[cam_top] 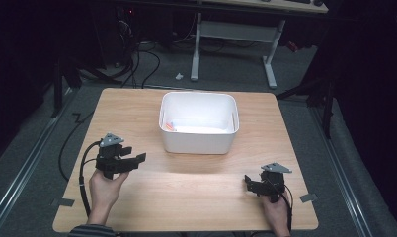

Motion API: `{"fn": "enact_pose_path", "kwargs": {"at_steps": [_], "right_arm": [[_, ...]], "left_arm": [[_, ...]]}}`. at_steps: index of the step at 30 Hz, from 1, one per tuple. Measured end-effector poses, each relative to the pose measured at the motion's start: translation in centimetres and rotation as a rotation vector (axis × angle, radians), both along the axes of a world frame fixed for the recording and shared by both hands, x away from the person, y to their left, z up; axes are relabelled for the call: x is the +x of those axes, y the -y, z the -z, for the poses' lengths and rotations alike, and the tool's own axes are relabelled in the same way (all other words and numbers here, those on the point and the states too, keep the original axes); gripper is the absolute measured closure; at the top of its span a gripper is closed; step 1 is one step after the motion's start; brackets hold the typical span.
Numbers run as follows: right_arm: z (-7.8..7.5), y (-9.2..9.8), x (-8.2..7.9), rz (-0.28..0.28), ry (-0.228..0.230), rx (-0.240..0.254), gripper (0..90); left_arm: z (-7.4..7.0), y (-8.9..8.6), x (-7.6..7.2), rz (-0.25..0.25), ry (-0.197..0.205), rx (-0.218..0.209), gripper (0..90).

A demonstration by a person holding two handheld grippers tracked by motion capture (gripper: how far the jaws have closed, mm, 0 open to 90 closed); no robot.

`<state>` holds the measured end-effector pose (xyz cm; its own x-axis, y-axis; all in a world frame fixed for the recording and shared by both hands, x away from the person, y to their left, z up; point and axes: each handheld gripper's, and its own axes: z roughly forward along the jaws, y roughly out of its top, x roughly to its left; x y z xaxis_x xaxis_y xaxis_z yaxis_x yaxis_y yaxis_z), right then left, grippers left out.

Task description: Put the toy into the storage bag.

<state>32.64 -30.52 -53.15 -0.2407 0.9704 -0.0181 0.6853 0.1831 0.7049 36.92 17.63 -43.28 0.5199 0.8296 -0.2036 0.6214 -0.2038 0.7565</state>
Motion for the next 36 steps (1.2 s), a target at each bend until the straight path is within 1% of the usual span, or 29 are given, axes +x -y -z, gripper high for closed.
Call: {"fn": "enact_pose_path", "kwargs": {"at_steps": [9, 12, 16, 19, 22, 27, 32, 36], "right_arm": [[0.0, 0.0, 0.0, -0.002, 0.002, -0.001, 14.8], [0.0, 0.0, 0.0, 0.0, 0.0, 0.0, 14.8], [0.0, 0.0, 0.0, 0.001, 0.0, 0.0, 14.8], [0.0, 0.0, 0.0, 0.001, 0.0, 0.0, 14.8], [0.0, 0.0, 0.0, 0.001, 0.0, -0.001, 14.8], [0.0, 0.0, 0.0, 0.002, 0.001, -0.001, 14.8], [0.0, 0.0, 0.0, 0.002, 0.001, -0.001, 14.9], [0.0, 0.0, 0.0, 0.002, 0.001, -0.001, 14.8]], "left_arm": [[1.7, 0.1, -0.4, -0.001, -0.02, -0.001, 37.1], [2.1, 0.1, -0.5, -0.001, -0.024, -0.007, 37.1], [2.7, 0.3, -0.6, 0.002, -0.024, -0.002, 37.2], [3.2, 0.5, -0.6, 0.004, -0.029, -0.007, 37.2], [3.9, 0.7, -0.5, 0.014, -0.052, -0.016, 37.1], [4.9, 1.2, -0.6, 0.019, -0.069, -0.013, 36.9], [5.8, 1.5, -0.7, 0.02, -0.079, -0.001, 36.9], [6.4, 1.7, -0.8, 0.022, -0.094, -0.005, 36.8]]}}
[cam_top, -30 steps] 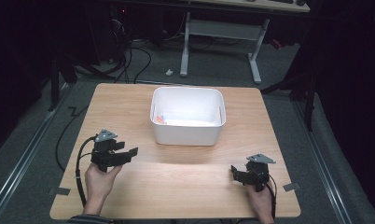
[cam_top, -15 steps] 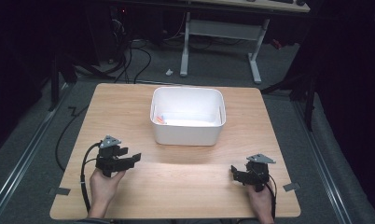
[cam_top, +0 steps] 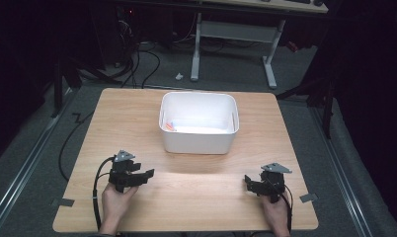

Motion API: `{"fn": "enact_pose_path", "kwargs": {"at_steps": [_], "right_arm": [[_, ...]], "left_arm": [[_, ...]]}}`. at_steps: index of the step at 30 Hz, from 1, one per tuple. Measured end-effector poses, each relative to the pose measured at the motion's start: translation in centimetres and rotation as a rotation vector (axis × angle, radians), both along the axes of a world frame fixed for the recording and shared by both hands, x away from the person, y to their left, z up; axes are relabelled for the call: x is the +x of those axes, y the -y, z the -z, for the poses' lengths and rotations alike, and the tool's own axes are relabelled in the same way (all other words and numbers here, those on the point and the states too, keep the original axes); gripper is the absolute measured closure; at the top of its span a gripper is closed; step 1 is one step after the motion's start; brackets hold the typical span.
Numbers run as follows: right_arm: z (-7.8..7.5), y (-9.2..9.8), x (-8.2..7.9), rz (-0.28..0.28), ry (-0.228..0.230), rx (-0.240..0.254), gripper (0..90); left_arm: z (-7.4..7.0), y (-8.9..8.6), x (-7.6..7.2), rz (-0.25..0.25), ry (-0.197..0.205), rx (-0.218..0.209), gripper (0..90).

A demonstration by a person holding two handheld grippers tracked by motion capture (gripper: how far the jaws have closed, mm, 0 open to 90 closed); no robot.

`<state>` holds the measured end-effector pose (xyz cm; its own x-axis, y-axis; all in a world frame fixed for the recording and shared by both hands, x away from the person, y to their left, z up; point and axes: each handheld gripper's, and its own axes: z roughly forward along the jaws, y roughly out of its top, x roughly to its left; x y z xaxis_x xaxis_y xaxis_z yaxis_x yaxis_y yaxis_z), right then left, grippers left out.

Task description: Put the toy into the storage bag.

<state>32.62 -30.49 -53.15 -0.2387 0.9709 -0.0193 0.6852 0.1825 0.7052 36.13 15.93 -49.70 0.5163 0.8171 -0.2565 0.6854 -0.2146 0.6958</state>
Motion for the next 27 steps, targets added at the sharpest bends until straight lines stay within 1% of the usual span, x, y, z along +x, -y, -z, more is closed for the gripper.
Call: {"fn": "enact_pose_path", "kwargs": {"at_steps": [2, 8, 9, 10, 11, 16, 17, 18, 21, 23, 24, 27], "right_arm": [[0.0, 0.0, 0.0, 0.0, 0.0, 0.0, 14.8], [0.0, 0.0, 0.0, 0.001, 0.0, 0.0, 14.8], [0.0, 0.0, 0.0, 0.001, -0.001, 0.0, 14.8], [0.0, 0.0, 0.0, 0.001, 0.0, 0.0, 14.8], [0.0, 0.0, 0.0, 0.001, 0.0, 0.0, 14.9], [0.0, 0.0, 0.0, 0.001, 0.0, 0.0, 14.8], [0.0, 0.0, 0.0, 0.001, -0.001, 0.0, 14.9], [0.0, 0.0, 0.0, 0.001, 0.0, 0.0, 14.8], [0.0, 0.0, 0.0, 0.001, 0.0, 0.0, 14.8], [0.0, 0.0, 0.0, 0.001, -0.001, 0.0, 14.9], [0.0, 0.0, 0.0, 0.001, -0.001, 0.0, 14.9], [0.0, 0.0, 0.0, 0.001, -0.001, 0.0, 14.8]], "left_arm": [[0.4, 0.1, -0.1, -0.003, -0.006, -0.005, 36.8], [1.4, 0.5, -0.2, -0.005, -0.014, 0.01, 36.8], [1.6, 0.6, -0.3, -0.006, -0.009, 0.019, 36.8], [1.7, 0.7, -0.3, -0.006, -0.003, 0.026, 37.0], [1.9, 0.9, -0.4, -0.011, 0.009, 0.043, 37.1], [2.8, 1.6, -0.6, -0.027, 0.045, 0.086, 37.1], [3.0, 1.8, -0.6, -0.031, 0.055, 0.106, 37.0], [3.1, 1.9, -0.7, -0.034, 0.078, 0.128, 36.7], [3.4, 2.6, -1.0, -0.044, 0.116, 0.18, 35.6], [3.7, 3.0, -1.1, -0.045, 0.144, 0.206, 33.0], [3.9, 3.1, -1.2, -0.052, 0.159, 0.195, 30.8], [3.9, 3.1, -1.3, -0.059, 0.157, 0.196, 29.1]]}}
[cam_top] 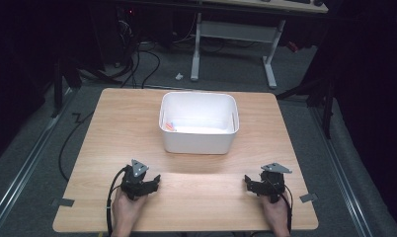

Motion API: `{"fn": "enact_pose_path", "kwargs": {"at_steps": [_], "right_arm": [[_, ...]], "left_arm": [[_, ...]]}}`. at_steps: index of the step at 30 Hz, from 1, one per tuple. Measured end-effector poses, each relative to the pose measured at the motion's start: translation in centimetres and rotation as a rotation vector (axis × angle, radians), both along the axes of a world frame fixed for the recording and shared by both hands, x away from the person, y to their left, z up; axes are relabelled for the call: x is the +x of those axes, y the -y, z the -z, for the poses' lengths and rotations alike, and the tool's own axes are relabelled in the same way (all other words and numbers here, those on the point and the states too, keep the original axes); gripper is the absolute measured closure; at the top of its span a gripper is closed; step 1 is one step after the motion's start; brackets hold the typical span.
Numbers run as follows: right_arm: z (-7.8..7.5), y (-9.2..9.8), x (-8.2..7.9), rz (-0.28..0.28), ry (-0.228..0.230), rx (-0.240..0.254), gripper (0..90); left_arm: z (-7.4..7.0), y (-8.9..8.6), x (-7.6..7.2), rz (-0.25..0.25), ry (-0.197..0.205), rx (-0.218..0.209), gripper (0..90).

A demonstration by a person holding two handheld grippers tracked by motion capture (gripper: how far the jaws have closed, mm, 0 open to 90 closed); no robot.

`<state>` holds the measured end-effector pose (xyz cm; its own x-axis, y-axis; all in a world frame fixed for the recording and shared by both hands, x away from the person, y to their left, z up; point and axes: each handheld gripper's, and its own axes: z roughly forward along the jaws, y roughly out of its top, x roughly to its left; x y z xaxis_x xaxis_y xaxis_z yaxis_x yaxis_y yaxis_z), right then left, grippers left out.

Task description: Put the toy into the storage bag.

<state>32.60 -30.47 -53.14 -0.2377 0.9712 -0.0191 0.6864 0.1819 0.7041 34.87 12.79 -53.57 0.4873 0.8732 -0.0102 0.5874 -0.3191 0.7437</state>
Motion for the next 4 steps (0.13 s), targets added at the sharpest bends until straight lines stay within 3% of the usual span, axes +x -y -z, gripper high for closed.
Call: {"fn": "enact_pose_path", "kwargs": {"at_steps": [4], "right_arm": [[0.0, 0.0, 0.0, 0.0, 0.0, 0.0, 14.8]], "left_arm": [[0.02, 0.03, 0.01, 0.004, -0.003, -0.001, 27.0]]}}
